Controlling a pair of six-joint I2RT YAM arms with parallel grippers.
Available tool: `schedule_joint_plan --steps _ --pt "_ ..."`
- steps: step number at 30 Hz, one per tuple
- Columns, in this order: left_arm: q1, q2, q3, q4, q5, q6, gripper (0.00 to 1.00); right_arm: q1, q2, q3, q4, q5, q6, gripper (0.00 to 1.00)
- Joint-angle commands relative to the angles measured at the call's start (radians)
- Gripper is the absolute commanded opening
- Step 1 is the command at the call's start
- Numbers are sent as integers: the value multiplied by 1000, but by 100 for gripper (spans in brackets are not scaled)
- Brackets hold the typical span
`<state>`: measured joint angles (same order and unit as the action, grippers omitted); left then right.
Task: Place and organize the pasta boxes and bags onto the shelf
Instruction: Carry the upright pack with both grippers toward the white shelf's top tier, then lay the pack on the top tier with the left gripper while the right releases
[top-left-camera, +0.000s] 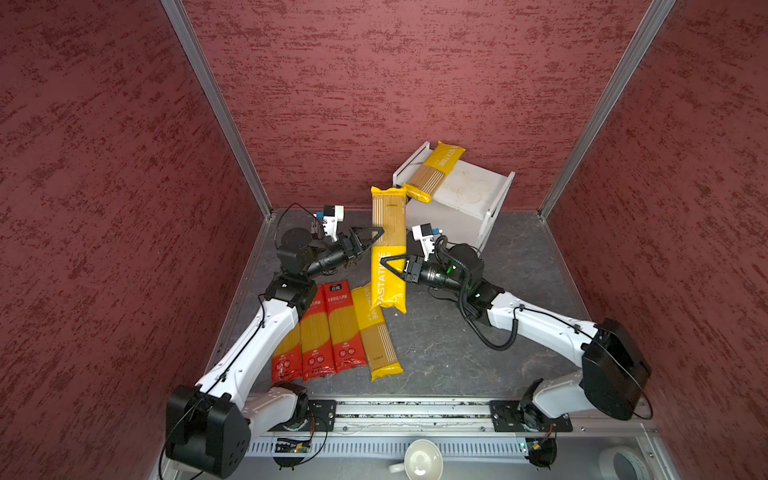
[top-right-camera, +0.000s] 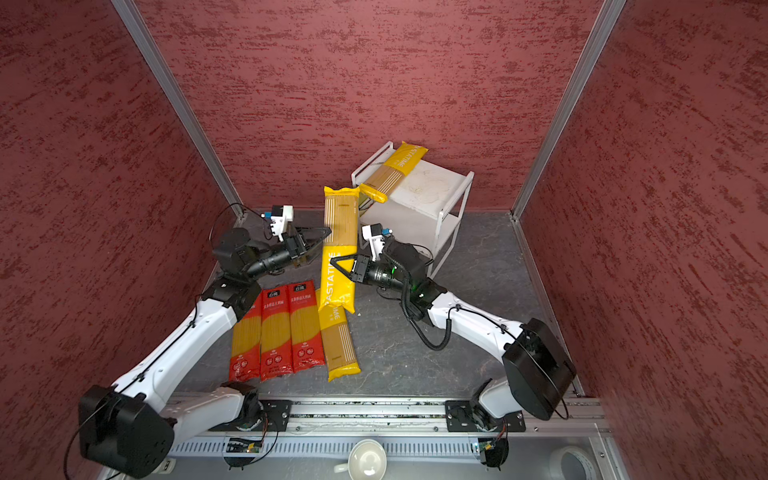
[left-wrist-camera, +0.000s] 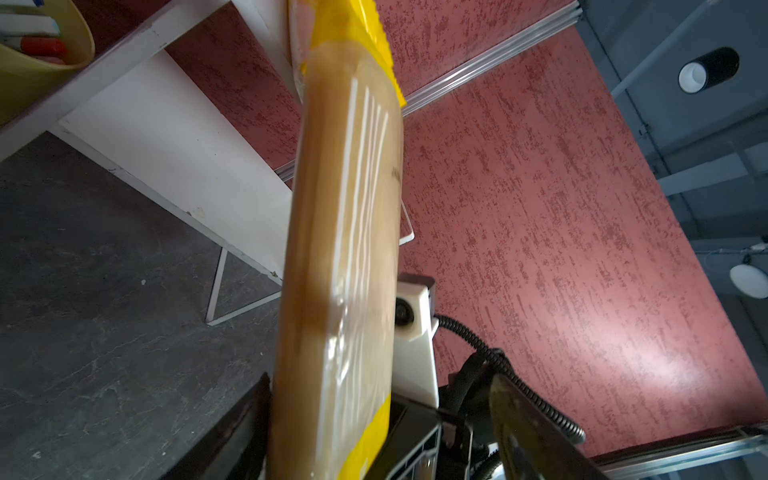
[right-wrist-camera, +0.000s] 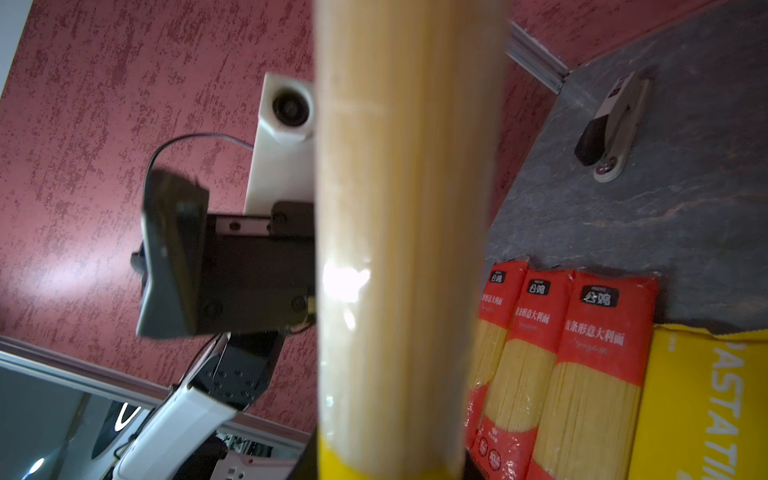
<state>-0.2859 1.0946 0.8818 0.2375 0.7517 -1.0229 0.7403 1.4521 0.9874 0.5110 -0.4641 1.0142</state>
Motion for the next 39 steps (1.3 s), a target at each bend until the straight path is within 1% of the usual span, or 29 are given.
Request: schedule_joint_plan --steps 1,6,9,11,16,20,21,22,23,24,26,29,31,32,33,35,39 --pt "-62 -82 -59 -55 -75 101 87 -17 -92 108 106 145 -46 2" --pt "-123 -142 -136 -69 -131 104 87 -18 -111 155 93 239 -57 2" --pt "-157 -158 -150 -40 -161 93 85 -18 -118 170 98 302 -61 2" --pt "-173 -145 -148 -6 -183 63 81 -19 -117 174 115 324 -54 3" --pt "-221 -50 -124 137 -243 -17 68 -19 -116 168 136 365 -21 5" --pt "-266 25 -74 201 -270 -31 66 -18 -136 150 140 396 -16 7" --pt "-275 44 -59 216 -277 -33 64 -18 -144 146 139 406 -14 8" --pt "-281 61 -49 228 -283 -41 61 -18 -148 142 137 414 -14 9" --pt "-289 78 -37 231 -289 -52 56 -18 -153 140 133 421 -15 10" --pt "-294 94 -30 278 -290 -61 50 -18 -158 137 128 428 -19 11" --pt "-305 113 -13 294 -293 -77 40 -19 -170 129 121 446 -22 16" --pt "-316 125 11 279 -296 -80 28 -27 -190 116 98 464 -35 26" --pt "-316 128 31 265 -296 -82 18 -41 -204 110 64 460 -42 36" --pt "-315 129 41 256 -298 -84 11 -49 -216 97 48 460 -42 44" --pt "-314 132 56 249 -301 -86 6 -58 -230 80 36 460 -38 49" --pt "-311 139 96 197 -299 -85 1 -72 -268 35 18 458 -28 54" --pt "-301 180 191 142 -271 -66 1 -82 -380 -64 -60 475 -41 65"
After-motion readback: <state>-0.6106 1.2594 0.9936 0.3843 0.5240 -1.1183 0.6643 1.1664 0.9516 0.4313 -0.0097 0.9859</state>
